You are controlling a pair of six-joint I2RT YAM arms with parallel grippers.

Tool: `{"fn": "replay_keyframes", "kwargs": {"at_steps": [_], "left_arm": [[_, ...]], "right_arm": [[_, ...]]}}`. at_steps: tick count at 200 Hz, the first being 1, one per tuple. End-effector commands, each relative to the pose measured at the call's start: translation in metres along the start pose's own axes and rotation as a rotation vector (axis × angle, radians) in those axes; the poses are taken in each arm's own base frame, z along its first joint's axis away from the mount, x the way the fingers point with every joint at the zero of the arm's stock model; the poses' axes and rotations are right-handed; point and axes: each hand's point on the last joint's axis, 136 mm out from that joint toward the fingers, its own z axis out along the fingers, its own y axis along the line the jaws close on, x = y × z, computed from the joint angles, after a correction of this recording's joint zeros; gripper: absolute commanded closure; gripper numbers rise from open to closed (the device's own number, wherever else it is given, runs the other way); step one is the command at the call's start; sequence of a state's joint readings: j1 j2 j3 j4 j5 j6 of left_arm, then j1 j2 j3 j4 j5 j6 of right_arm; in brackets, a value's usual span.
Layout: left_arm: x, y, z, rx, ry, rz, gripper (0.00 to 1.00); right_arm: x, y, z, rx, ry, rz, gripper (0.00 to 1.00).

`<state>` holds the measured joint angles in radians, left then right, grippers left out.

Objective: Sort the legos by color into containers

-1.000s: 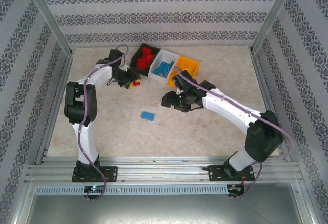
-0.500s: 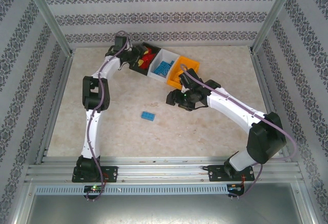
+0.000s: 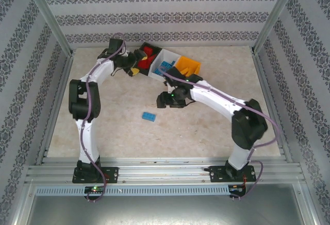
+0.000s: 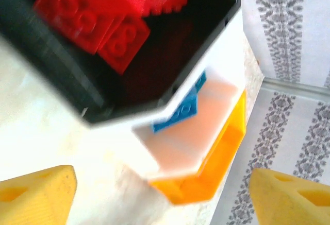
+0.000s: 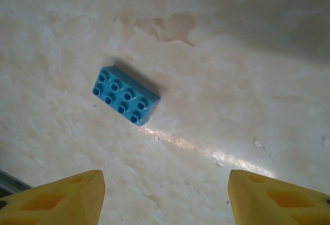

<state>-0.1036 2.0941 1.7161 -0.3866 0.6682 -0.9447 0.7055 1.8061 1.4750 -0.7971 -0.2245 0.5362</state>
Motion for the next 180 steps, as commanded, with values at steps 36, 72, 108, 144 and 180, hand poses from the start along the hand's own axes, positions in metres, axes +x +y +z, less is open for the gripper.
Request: {"fn": "replay_keyframes", "kwargs": {"at_steps": [36, 72, 108, 144, 180], "left_arm": [[0.084, 0.075, -0.093, -0.223, 0.001, 0.172, 0.0], [0.12, 0.114, -0.13, -0.294, 0.023, 0.191, 0.0], [0.14, 0.139, -0.139, -0.275, 0.05, 0.122, 0.0], [0.149, 0.15, -0.143, -0.271, 0.066, 0.093, 0.0], [0.151, 0.158, -0.145, -0.291, 0.082, 0.076, 0.0]], "right_arm": [[0.018, 0.03, 0.054, 0.156, 0.184, -0.514, 0.28], [0.017, 0.035, 0.073, 0.183, 0.231, -0.659, 0.25], [0.014, 0.027, 0.085, 0.23, 0.261, -0.719, 0.24], [0.008, 0.022, 0.101, 0.262, 0.269, -0.737, 0.24], [0.004, 0.018, 0.116, 0.27, 0.278, -0.72, 0.25]]}}
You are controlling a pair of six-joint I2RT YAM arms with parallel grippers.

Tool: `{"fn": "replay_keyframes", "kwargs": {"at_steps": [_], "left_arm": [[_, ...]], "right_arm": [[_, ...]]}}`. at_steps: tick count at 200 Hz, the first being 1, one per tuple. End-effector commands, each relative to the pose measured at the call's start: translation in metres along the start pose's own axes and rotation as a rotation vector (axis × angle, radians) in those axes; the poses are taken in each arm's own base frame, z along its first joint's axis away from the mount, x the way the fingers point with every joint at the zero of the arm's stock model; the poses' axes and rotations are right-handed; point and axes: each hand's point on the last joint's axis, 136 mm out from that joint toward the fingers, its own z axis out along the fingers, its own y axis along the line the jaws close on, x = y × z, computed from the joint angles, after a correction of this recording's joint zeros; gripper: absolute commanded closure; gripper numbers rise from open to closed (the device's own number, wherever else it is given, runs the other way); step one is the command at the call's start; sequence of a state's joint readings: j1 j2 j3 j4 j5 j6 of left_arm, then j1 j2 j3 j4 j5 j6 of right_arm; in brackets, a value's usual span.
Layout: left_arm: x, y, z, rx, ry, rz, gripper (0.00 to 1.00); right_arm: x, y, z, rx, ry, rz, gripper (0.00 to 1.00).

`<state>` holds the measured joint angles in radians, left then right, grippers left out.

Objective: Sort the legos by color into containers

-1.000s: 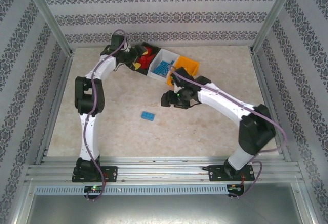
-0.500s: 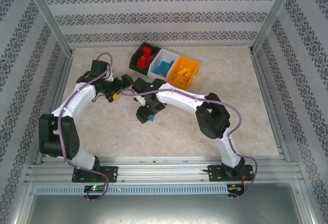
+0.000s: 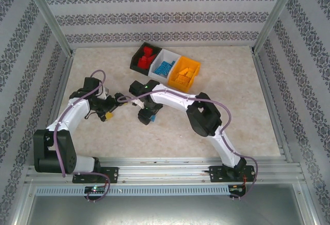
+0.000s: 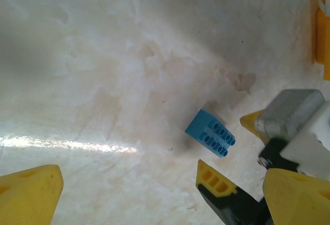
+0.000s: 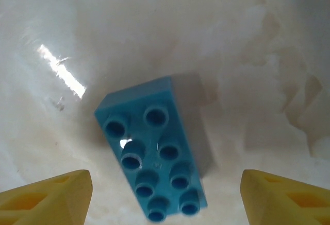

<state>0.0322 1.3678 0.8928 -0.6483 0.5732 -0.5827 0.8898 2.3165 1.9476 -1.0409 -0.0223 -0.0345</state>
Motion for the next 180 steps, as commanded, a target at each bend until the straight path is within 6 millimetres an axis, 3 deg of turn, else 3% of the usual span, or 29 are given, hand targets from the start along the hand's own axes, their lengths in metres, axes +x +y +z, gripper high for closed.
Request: {"fn": "replay_keyframes", "kwargs": {"at_steps": [1, 27, 50, 87, 116, 150, 180], "left_arm": [[0.006, 0.005, -0.005, -0.005, 0.019, 0.006, 0.0], [0.002, 0.01, -0.007, -0.005, 0.013, -0.017, 0.0], [-0.001, 0.011, -0.008, 0.005, 0.009, -0.037, 0.0], [-0.009, 0.012, -0.008, 0.004, 0.003, -0.045, 0.0], [-0.017, 0.01, -0.01, 0.008, -0.014, -0.052, 0.0], [-0.032, 0.008, -0.023, 0.013, -0.07, -0.062, 0.0], [-0.04, 0.005, -0.031, 0.008, -0.101, -0.043, 0.0]], "right_arm": [[0.0, -0.009, 0.01, 0.026, 0.031, -0.01, 0.26], [0.005, -0.009, 0.022, 0.015, 0.059, 0.014, 0.32], [0.008, -0.007, 0.025, -0.004, 0.059, 0.049, 0.43], [0.009, -0.004, 0.01, -0.018, 0.001, 0.1, 0.71], [0.011, -0.007, -0.005, -0.031, -0.048, 0.163, 0.76], [-0.012, -0.027, -0.054, -0.182, -0.236, 0.39, 0.76], [-0.046, -0.077, -0.106, -0.317, -0.431, 0.675, 0.75]]}}
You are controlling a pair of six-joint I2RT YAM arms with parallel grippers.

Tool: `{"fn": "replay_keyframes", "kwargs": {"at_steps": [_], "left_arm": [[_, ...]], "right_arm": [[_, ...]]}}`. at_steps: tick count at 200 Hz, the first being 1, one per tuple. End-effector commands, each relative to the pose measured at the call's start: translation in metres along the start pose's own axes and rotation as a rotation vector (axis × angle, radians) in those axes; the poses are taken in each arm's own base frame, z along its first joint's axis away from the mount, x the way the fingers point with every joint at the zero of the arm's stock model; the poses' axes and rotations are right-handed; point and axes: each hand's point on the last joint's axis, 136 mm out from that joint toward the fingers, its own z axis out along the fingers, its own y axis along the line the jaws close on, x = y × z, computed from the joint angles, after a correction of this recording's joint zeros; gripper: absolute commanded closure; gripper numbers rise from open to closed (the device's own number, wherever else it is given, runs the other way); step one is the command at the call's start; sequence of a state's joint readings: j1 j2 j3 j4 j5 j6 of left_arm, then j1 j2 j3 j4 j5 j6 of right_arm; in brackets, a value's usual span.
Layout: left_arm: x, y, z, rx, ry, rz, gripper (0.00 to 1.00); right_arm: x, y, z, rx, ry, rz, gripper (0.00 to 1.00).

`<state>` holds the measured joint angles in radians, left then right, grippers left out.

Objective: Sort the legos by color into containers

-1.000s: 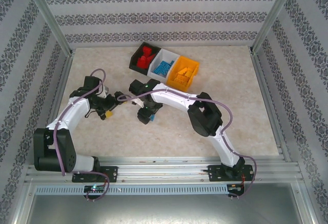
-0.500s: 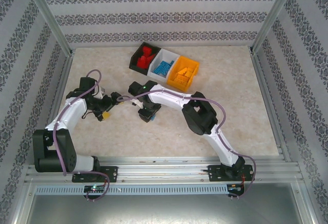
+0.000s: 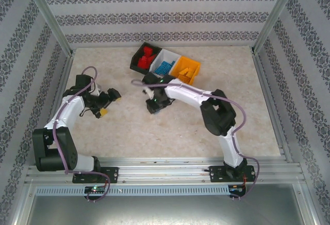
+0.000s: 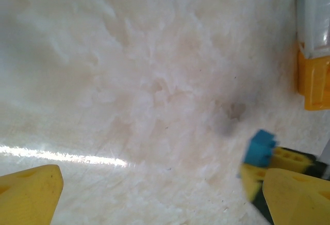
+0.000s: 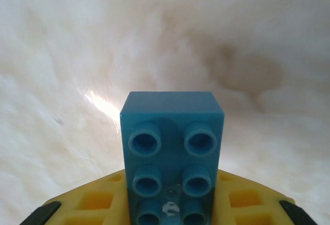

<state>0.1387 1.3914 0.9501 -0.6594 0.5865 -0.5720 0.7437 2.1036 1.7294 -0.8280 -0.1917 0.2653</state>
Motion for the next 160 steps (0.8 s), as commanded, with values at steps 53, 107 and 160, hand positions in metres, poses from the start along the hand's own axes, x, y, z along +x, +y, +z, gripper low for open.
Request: {"fn": "replay_keyframes", "kwargs": {"at_steps": [53, 107, 160], "left_arm": [[-0.002, -0.002, -0.012, -0.009, -0.016, 0.038, 0.0], [-0.001, 0.0, -0.012, -0.028, 0.001, 0.046, 0.0], [-0.01, -0.005, -0.014, -0.039, 0.001, 0.062, 0.0]], "right_arm": [[-0.155, -0.093, -0.089, -0.304, -0.428, 0.706, 0.75], [-0.21, -0.143, -0.078, -0.319, -0.485, 0.806, 0.71], [-0.218, -0.158, -0.089, -0.292, -0.534, 0.838, 0.34]]}}
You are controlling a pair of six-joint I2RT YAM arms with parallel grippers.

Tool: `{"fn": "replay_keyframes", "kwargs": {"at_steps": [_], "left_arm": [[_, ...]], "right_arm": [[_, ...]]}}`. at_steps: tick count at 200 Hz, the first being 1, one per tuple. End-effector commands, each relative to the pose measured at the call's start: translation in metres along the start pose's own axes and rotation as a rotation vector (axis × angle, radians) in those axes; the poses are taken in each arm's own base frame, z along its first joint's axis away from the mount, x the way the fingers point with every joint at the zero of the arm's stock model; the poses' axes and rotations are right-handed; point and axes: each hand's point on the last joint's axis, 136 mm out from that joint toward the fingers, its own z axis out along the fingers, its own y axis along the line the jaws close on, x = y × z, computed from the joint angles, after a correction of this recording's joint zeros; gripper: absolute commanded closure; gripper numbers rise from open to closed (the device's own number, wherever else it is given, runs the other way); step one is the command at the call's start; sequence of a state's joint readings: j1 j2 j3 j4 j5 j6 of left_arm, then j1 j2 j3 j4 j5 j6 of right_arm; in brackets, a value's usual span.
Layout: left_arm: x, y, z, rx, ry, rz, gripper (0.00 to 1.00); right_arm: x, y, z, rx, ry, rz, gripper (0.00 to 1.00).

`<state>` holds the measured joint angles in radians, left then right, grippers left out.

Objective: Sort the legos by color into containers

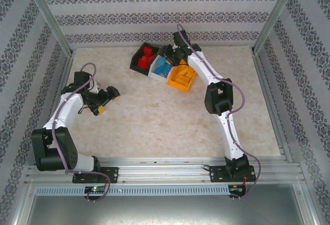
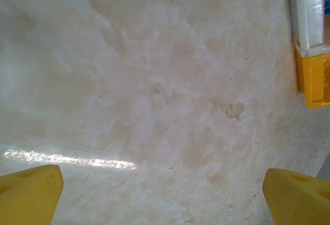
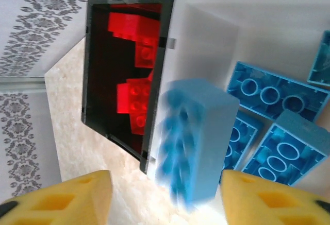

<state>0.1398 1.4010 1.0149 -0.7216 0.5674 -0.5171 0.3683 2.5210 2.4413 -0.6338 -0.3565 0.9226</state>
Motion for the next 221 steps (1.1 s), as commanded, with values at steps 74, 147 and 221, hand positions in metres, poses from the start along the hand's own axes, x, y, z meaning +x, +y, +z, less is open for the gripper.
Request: {"fn": "replay_keyframes", "kwargs": {"at_steps": [74, 147, 221], "left_arm": [[-0.027, -0.008, -0.005, -0.008, -0.051, 0.044, 0.0], [-0.071, 0.022, -0.001, -0.129, -0.341, 0.125, 0.0], [-0.099, 0.051, -0.02, -0.31, -0.639, 0.363, 0.0]], "right_arm": [[0.024, 0.007, -0.135, 0.055, -0.194, -0.319, 0.26], [0.037, -0.146, -0.228, 0.259, -0.544, -0.602, 0.25], [-0.005, -0.176, -0.212, 0.302, -0.628, -0.721, 0.24]]}}
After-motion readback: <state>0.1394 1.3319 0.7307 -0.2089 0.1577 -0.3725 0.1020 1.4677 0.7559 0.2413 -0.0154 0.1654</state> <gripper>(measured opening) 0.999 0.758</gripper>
